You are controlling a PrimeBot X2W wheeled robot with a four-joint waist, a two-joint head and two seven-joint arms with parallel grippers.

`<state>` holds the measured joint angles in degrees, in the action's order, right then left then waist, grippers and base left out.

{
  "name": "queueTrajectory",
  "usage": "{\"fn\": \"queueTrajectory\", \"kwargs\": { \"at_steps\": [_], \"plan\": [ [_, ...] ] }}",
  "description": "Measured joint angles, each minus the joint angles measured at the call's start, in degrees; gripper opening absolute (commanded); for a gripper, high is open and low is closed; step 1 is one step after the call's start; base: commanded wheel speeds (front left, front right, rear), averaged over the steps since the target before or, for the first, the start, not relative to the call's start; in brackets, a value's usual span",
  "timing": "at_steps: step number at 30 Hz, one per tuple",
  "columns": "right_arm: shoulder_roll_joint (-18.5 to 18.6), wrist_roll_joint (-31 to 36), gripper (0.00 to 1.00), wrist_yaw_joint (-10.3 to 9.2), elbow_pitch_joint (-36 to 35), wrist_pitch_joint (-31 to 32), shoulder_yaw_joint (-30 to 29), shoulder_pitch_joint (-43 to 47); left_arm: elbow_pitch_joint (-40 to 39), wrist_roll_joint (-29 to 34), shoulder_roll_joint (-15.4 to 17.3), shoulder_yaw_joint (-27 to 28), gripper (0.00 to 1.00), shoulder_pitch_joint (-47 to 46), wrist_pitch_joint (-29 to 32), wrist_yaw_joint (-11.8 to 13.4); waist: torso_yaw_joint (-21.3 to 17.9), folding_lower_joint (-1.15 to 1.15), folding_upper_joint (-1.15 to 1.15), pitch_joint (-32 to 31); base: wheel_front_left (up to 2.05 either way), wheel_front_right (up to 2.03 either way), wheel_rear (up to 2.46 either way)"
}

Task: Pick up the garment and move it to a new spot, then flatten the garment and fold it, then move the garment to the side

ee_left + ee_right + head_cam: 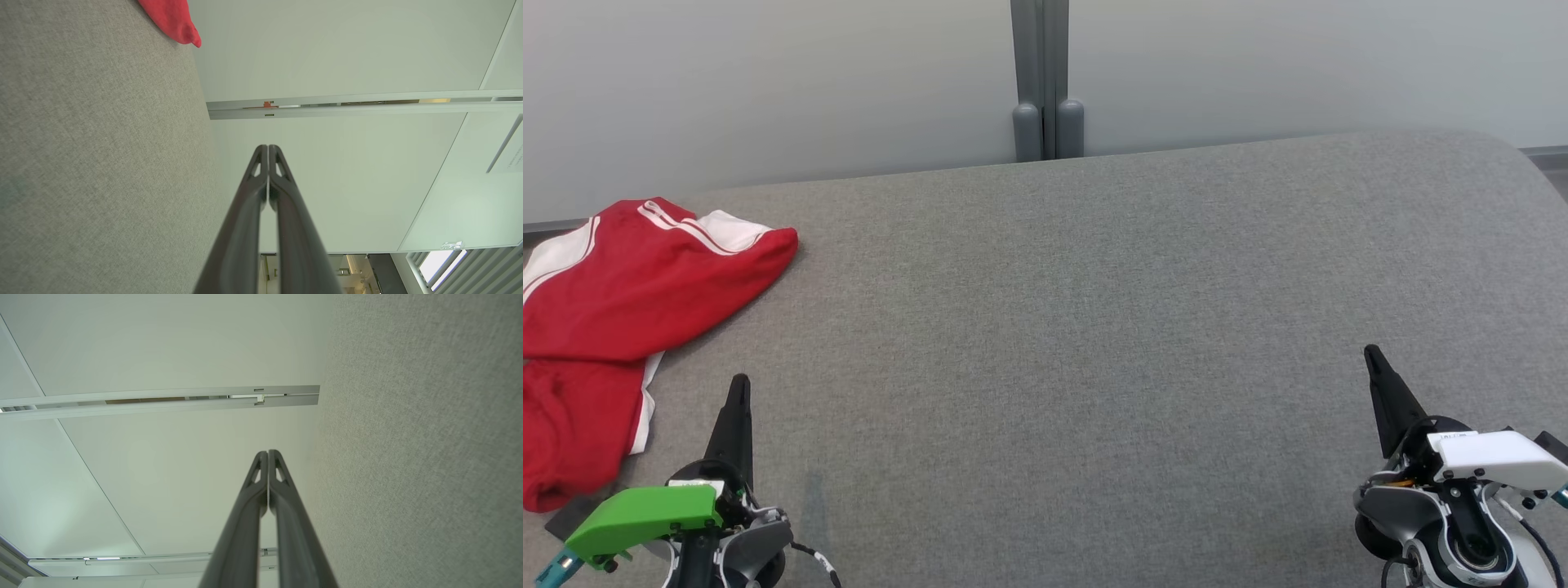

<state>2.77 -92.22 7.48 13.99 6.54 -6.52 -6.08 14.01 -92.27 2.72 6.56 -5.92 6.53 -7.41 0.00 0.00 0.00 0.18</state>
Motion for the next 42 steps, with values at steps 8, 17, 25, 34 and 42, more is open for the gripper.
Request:
{"fn": "queueTrajectory", "kwargs": {
  "at_steps": [8, 17, 25, 34, 42],
  "plan": [
    [0.00, 0.00, 0.00, 0.00, 0.00, 0.00, 0.00, 0.00, 0.01, 0.00, 0.00, 0.00, 0.00, 0.00, 0.00, 0.00, 0.00, 0.00, 0.00, 0.00, 0.00, 0.00, 0.00],
    [0.00, 0.01, 0.00, 0.00, 0.00, 0.00, 0.00, 0.00, 0.01, 0.00, 0.00, 0.00, 0.00, 0.00, 0.00, 0.00, 0.00, 0.00, 0.00, 0.00, 0.00, 0.00, 0.00],
    [-0.67, 0.04, 1.00, -0.01, 2.65, -0.02, 0.19, 2.25, 2.68, 0.01, -0.53, -0.27, 1.00, 2.07, -0.04, 0.01, 0.00, 0.00, 0.00, 0.00, 0.00, 0.00, 0.00],
    [-0.74, 1.24, 1.00, -0.02, 2.55, -2.34, 1.71, 3.14, 1.93, 1.74, -0.62, -2.18, 1.00, 2.96, -2.47, 0.02, 0.01, 0.00, 0.00, 0.04, 0.00, 0.00, 0.00],
    [-0.71, 6.62, 1.00, -0.02, 1.30, -4.36, 1.85, 3.18, -0.03, 8.27, -0.59, -3.18, 1.00, 2.98, -4.53, 0.66, 0.05, 0.00, 0.00, 0.11, 0.00, 0.00, 0.00]
  ]
}}
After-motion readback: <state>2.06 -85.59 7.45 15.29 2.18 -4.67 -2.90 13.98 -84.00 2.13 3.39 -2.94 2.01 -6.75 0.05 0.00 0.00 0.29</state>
